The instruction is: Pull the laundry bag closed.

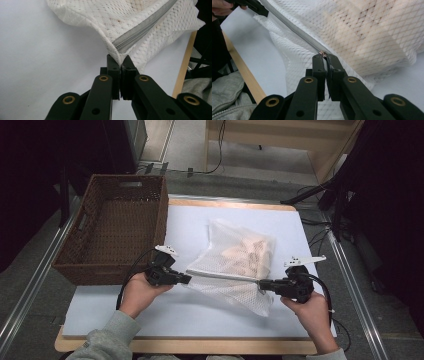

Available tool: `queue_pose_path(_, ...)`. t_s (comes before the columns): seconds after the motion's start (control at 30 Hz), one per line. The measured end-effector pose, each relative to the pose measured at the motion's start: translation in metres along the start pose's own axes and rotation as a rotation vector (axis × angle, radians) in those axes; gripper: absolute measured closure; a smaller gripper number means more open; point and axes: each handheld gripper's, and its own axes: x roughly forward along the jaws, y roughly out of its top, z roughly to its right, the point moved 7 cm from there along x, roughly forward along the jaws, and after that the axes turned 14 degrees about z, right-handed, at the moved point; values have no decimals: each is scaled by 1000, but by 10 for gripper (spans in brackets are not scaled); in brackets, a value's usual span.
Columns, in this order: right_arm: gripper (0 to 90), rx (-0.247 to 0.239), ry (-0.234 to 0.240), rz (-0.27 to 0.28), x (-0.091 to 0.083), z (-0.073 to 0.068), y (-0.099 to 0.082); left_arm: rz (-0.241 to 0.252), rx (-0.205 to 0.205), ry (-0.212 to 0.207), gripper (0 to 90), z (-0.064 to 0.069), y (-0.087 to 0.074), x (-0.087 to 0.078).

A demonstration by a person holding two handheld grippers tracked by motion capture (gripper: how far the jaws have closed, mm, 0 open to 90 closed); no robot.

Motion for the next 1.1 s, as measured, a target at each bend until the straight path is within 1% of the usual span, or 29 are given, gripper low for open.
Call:
queue_pose_path(0.2, 871, 11, -7, 0, -5, 4, -2, -5, 10, 3, 885, 1, -3, 0)
queue_pose_path(0.37, 871, 13, -22, -12, -6, 7, -4, -5, 6, 2, 885, 1, -5, -1)
queue_pose_path(0.43, 871, 20, -27, -11, -7, 10, -5, -7, 7, 1, 886, 1, -6, -1)
queue_pose_path(0.47, 871, 26, -37, -9, -9, 13, -6, -8, 9, 5, 885, 1, -7, -1)
queue_pose_path(0.5, 871, 26, -37, -9, -9, 13, -6, -9, 10, 4, 885, 1, -7, -1)
queue_pose_path(0.53, 872, 32, -51, -14, -11, 17, -7, -8, 8, 0, 885, 1, -9, -2)
queue_pose_path(0.57, 871, 45, -47, -16, -11, 18, -8, -8, 8, 0, 885, 1, -9, -2)
queue_pose_path(0.67, 872, 57, -47, -25, -12, 20, -9, -12, 11, -6, 885, 2, -11, -2)
queue_pose_path(0.73, 873, 49, -56, -35, -12, 22, -11, -12, 13, 4, 886, 1, -12, -2)
queue_pose_path(0.77, 873, 56, -55, -36, -13, 23, -11, -8, 5, 8, 886, 0, -12, -4)
queue_pose_path(0.83, 873, 55, -62, -32, -13, 24, -11, 1, 4, 15, 888, 0, -11, -5)
queue_pose_path(0.87, 873, 73, -72, -23, -16, 29, -10, 3, 1, 10, 888, 0, -11, -6)
queue_pose_path(0.9, 873, 73, -72, -23, -16, 29, -10, 3, 6, 15, 888, 1, -11, -6)
queue_pose_path(0.93, 874, 67, -93, -29, -19, 32, -11, -4, 15, 24, 889, 1, -11, -7)
queue_pose_path(0.97, 874, 65, -99, -30, -20, 34, -11, -3, 6, 20, 888, 0, -13, -7)
queue_pose_path(1.1, 873, 75, -106, -21, -22, 38, -11, 0, 1, 20, 888, 1, -14, -4)
